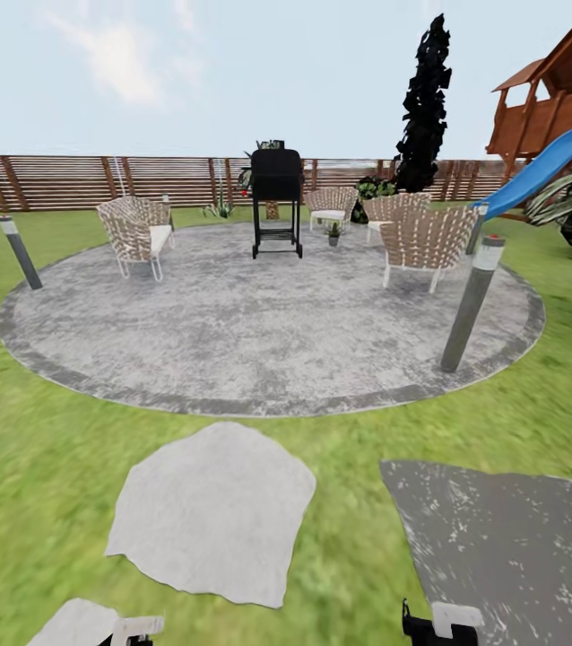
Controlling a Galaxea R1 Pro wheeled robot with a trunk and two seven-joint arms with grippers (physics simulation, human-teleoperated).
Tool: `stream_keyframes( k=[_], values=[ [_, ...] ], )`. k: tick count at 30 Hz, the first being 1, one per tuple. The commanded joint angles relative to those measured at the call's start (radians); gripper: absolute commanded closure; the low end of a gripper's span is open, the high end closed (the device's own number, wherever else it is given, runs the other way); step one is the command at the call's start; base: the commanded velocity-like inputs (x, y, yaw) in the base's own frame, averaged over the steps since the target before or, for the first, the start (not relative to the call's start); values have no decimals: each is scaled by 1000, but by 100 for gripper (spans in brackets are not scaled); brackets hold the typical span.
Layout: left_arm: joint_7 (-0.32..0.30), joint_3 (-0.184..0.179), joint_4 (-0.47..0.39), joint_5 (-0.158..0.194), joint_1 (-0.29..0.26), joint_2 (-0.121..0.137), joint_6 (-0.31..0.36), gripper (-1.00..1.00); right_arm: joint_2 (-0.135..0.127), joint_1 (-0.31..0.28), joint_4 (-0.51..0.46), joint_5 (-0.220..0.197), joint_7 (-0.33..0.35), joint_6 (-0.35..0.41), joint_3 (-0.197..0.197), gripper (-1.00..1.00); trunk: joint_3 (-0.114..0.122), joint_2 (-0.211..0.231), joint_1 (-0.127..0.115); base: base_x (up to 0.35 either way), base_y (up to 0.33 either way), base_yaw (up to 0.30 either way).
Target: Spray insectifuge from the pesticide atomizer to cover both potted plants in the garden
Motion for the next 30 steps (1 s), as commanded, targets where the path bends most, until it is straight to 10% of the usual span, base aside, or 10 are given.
stream_keyframes(
  k=[1,30],
  values=[
    [0,0,1,3,-1,0,-3,100,0,-1,1,11,-4,-2,-7,-100,-1,0,0,336,0,0],
    [0,0,1,2,-1,0,-3,100,-3,-1,1,11,-3,-2,-7,-100,-1,0,0,336,0,0]
  ],
)
